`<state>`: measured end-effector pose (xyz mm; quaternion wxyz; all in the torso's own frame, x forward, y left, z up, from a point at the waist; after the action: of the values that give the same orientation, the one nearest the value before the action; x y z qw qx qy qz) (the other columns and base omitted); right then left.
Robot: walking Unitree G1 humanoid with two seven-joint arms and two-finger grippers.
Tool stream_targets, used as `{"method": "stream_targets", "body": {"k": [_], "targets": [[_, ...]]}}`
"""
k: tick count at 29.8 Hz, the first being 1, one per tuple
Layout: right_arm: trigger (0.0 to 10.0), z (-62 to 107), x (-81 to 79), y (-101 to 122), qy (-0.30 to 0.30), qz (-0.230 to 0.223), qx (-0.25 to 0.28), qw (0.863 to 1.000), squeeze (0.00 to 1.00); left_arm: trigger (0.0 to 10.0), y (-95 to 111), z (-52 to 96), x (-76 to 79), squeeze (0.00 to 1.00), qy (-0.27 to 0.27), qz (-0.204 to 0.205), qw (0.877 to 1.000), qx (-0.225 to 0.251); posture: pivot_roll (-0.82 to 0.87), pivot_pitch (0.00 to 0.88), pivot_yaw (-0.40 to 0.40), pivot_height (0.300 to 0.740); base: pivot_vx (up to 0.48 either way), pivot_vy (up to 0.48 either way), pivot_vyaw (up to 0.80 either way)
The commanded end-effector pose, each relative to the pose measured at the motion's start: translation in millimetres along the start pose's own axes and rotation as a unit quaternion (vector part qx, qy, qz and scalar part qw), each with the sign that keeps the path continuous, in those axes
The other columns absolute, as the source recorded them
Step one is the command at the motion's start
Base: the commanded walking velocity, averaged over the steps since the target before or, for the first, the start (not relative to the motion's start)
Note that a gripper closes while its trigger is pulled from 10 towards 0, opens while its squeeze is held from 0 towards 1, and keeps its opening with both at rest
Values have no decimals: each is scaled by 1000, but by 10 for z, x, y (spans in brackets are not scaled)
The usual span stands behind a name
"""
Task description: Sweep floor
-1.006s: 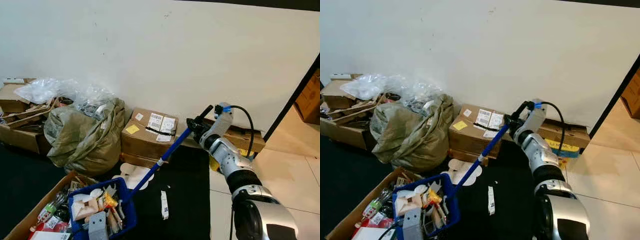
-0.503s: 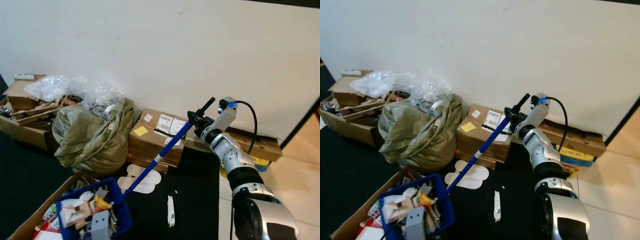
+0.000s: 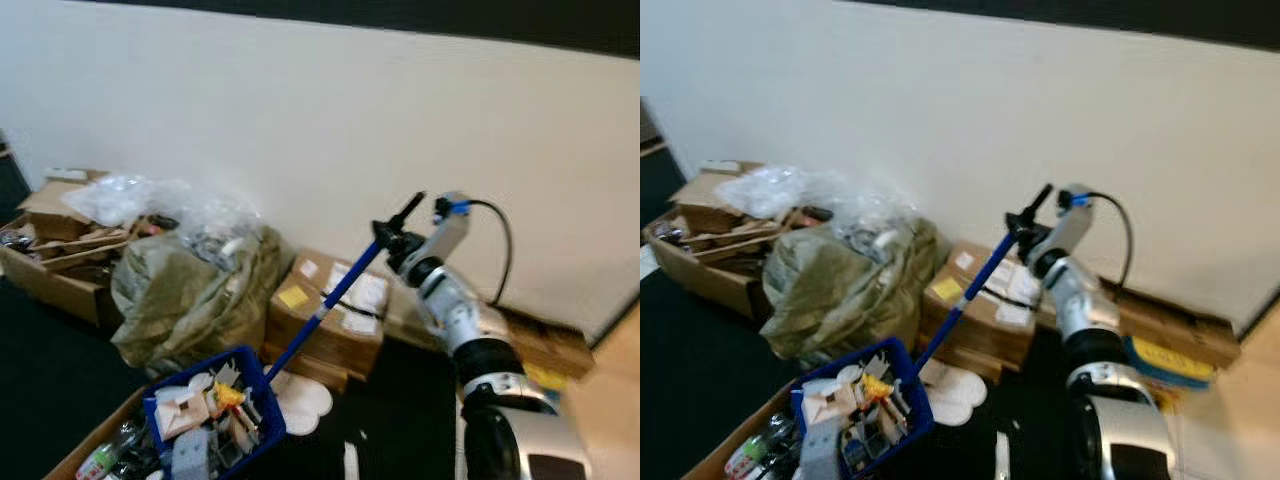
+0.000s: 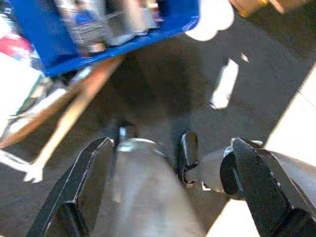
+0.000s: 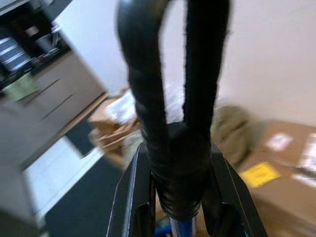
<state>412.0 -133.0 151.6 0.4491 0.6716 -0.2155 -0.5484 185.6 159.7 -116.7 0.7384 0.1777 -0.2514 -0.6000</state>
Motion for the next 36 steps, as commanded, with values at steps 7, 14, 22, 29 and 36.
{"method": "stream_targets", "body": {"k": [7,14,22,29,36], "targets": [[10000,-2,-66,80,23,-28,18,999,0,10000,5,-13,93,0,-12,-3,1000,-2,-31,0,-40,740,340,0,775],[10000,3,-60,81,19,-27,16,999,0,10000,6,-13,92,0,-13,-2,1000,-2,-32,0,-39,740,334,0,775],[10000,11,-9,84,-1,-30,15,999,0,10000,1,-14,82,0,-5,6,1000,-4,-29,0,-40,740,232,0,581],[10000,28,53,88,-19,-27,13,999,0,10000,-3,-15,102,0,-17,5,1000,-7,-29,0,-40,740,0,-264,0],[10000,49,65,115,-31,11,14,999,0,10000,-14,-14,106,0,-16,21,1000,-8,-35,1,-39,740,0,-133,0]]}}
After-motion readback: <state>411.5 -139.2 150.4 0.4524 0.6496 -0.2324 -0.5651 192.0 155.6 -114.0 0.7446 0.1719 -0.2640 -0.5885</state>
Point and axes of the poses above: a point about 5 cm out from each wrist's last joint towards the gripper, its own z axis pointing back from the gripper into the wrist, its own y axis along the axis of the wrist's last joint, x = y × z, the point moved 3 cm from there along -z, pointing out of the wrist towards the gripper, and after that the axes turned 4 degrees about -z, right-handed, at the moved point
